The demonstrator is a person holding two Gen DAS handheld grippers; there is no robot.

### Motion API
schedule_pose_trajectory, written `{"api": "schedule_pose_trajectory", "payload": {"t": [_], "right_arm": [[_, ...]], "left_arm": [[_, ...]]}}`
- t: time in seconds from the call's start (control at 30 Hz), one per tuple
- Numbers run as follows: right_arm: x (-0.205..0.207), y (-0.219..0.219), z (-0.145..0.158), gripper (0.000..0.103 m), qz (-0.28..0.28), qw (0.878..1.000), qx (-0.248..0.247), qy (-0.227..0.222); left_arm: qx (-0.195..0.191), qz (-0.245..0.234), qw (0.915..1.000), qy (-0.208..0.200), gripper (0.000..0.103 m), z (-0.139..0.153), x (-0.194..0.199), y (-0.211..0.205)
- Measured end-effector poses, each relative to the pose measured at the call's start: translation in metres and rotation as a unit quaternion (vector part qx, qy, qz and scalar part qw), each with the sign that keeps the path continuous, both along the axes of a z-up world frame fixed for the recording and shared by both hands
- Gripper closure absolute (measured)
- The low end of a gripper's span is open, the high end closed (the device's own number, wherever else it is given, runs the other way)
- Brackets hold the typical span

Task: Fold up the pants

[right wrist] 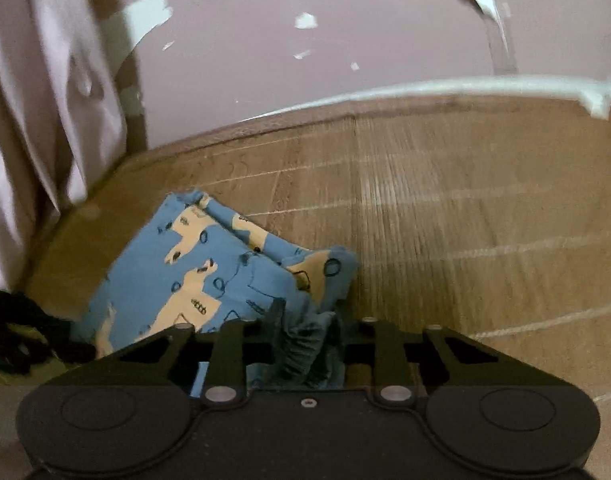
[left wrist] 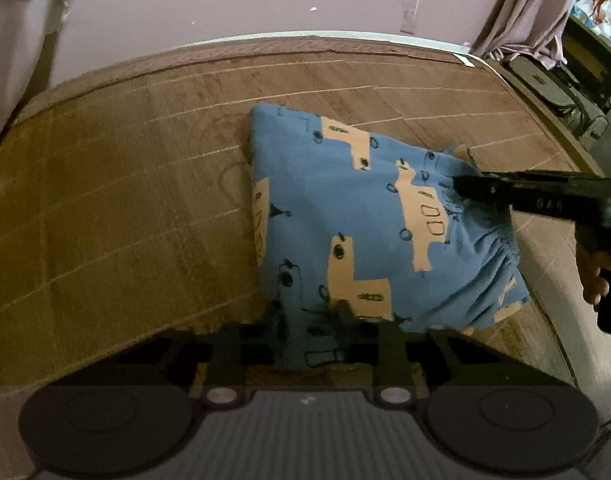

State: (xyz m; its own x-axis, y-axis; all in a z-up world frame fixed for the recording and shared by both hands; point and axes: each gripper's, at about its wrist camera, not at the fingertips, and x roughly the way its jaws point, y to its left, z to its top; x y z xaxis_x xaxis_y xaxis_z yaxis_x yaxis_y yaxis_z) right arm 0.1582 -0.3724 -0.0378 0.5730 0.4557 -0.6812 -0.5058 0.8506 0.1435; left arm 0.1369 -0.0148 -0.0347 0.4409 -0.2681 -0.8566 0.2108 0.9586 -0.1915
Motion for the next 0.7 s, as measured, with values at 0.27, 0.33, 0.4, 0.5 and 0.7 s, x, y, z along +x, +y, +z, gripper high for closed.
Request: {"api": "schedule_pose_trajectory", "payload": {"t": [0.27,0.33,0.4,0.5,0.7], "right_arm": [[-0.063,0.042,0.011,0.088,0.048,0.969,-0.171,-0.169],[-0.078,0.051,0.011,0.088,0.073,0.948,-0.217,-0.219],[-0.087,0.057,0.016,0.088,0.091,0.929,-0.246,-0.259],[-0.086,0.06,0.03,0.089,0.097,0.918,-0.256,-0.287],[-0.068,0.07,0.062,0.089,0.103,0.892,-0.272,-0.346]], "left_arm": [[-0.018,0.014,0.9997,0.005,0.096,0.008,-0.013,0.002],[-0.026,0.015,0.9996,0.0,0.096,0.01,-0.016,0.0],[-0.031,0.015,0.9994,-0.007,0.097,0.013,-0.017,-0.003],[-0.041,0.012,0.9988,-0.023,0.097,0.018,-0.016,-0.006],[-0.058,0.016,0.9964,-0.06,0.098,0.036,0.002,-0.012]]}}
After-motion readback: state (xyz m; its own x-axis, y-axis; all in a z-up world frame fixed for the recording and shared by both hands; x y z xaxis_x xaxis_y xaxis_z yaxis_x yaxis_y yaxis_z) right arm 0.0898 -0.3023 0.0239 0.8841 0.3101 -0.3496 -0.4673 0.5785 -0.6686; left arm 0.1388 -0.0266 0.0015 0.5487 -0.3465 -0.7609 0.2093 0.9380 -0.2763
